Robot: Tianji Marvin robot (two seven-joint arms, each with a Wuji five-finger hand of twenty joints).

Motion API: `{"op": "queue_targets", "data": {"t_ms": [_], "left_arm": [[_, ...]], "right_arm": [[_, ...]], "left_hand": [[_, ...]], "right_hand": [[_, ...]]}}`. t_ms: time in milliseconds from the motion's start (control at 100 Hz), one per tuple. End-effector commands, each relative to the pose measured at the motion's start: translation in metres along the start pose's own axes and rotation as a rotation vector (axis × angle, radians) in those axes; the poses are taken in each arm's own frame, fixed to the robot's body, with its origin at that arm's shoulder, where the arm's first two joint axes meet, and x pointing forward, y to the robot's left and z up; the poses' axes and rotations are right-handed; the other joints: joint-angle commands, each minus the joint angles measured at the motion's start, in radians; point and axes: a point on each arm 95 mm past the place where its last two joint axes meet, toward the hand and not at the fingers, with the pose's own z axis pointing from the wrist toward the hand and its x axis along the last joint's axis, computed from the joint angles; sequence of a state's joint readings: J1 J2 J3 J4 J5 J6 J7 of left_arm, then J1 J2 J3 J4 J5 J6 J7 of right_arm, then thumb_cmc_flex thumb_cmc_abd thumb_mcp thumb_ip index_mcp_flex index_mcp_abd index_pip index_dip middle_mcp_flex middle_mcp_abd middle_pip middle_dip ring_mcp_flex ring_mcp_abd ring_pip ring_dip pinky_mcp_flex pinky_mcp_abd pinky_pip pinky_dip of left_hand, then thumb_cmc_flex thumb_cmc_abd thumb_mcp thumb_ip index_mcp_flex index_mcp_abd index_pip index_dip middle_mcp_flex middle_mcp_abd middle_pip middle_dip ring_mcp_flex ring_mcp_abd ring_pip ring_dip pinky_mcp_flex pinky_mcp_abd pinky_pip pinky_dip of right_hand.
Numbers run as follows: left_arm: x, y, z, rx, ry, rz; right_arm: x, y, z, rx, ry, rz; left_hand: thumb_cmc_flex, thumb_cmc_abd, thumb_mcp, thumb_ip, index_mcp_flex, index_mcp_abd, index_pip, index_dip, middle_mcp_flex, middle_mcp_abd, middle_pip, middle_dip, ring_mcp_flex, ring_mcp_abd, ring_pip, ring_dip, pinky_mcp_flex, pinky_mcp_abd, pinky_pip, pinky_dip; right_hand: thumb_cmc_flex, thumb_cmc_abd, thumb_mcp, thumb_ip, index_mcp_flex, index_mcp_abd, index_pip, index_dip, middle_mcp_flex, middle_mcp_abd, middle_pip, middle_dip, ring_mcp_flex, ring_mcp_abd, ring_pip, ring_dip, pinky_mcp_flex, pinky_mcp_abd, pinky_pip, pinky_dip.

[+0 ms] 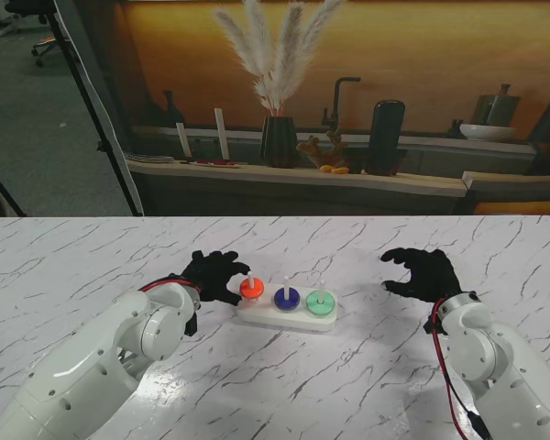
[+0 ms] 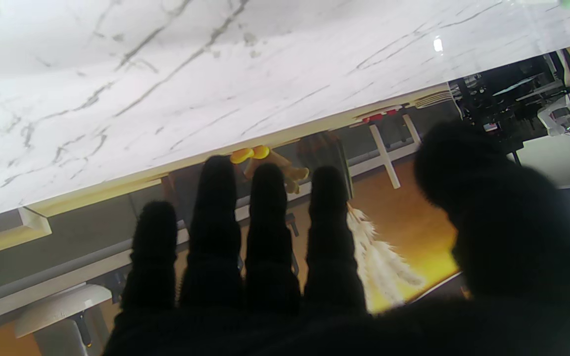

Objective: Move the three rings of the Hanoi Tower from the left rod to the right rod

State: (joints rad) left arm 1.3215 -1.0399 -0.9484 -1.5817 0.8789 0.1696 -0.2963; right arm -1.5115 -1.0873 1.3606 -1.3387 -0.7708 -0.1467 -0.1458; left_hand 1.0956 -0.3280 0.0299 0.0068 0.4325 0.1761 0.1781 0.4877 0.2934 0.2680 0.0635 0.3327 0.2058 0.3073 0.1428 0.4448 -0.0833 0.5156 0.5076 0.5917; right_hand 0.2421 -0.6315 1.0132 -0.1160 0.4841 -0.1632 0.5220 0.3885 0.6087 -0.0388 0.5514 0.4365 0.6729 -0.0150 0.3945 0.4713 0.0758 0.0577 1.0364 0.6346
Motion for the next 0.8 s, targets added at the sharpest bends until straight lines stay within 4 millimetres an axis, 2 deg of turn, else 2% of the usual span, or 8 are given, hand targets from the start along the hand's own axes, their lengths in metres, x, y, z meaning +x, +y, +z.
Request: {"op": "queue_targets", "data": {"t_ms": [0, 350, 710, 790], "left_arm": [[0.0, 0.011, -0.001, -0.04, 0.014, -0.007], [0.0, 0.012, -0.006, -0.046, 0.036, -0.047], [0.013, -0.017, -0.005, 0.01, 0.11, -0.036], [0.017, -0.023, -0.003, 0.02, 0.129, -0.028]], "right_arm": [[0.004, -0.005, -0.001, 0.006, 0.006, 0.008], [0.005, -0.005, 0.001, 0.008, 0.014, 0.007], [0.006, -0.006, 0.001, 0.008, 0.013, 0.008], [0.005, -0.005, 0.001, 0.007, 0.011, 0.008]], "left_hand": [[-0.005, -0.031, 0.028, 0.043, -0.044, 0.025, -0.032, -0.025, -0.043, 0.016, -0.02, -0.003, -0.022, 0.002, -0.014, 0.003, -0.021, 0.013, 0.004, -0.014], [-0.05, -0.026, 0.043, 0.035, -0.09, 0.057, -0.072, -0.047, -0.105, 0.03, -0.037, -0.012, -0.059, 0.002, -0.03, -0.006, -0.031, 0.01, -0.015, -0.018], [-0.085, -0.028, 0.028, 0.025, -0.092, 0.075, -0.076, -0.05, -0.118, 0.031, -0.036, -0.016, -0.064, 0.004, -0.034, -0.012, -0.03, 0.013, -0.026, -0.015], [-0.089, -0.029, 0.028, 0.025, -0.112, 0.076, -0.083, -0.052, -0.118, 0.031, -0.036, -0.017, -0.063, 0.005, -0.034, -0.013, -0.03, 0.013, -0.029, -0.013]], "right_hand": [[0.0, 0.016, 0.016, 0.041, -0.008, -0.015, 0.011, 0.01, 0.0, 0.0, 0.007, -0.01, -0.022, 0.002, 0.012, -0.008, -0.006, 0.311, 0.018, -0.008], [0.0, 0.016, 0.016, 0.041, -0.008, -0.014, 0.012, 0.011, -0.002, 0.001, 0.007, -0.01, -0.022, 0.003, 0.012, -0.008, -0.006, 0.312, 0.018, -0.008], [0.0, 0.016, 0.016, 0.041, -0.008, -0.015, 0.011, 0.01, -0.001, 0.0, 0.007, -0.011, -0.02, 0.003, 0.012, -0.008, -0.006, 0.311, 0.018, -0.008], [0.001, 0.017, 0.016, 0.041, -0.007, -0.015, 0.011, 0.01, -0.001, 0.0, 0.007, -0.01, -0.022, 0.003, 0.011, -0.008, -0.007, 0.311, 0.018, -0.008]]}}
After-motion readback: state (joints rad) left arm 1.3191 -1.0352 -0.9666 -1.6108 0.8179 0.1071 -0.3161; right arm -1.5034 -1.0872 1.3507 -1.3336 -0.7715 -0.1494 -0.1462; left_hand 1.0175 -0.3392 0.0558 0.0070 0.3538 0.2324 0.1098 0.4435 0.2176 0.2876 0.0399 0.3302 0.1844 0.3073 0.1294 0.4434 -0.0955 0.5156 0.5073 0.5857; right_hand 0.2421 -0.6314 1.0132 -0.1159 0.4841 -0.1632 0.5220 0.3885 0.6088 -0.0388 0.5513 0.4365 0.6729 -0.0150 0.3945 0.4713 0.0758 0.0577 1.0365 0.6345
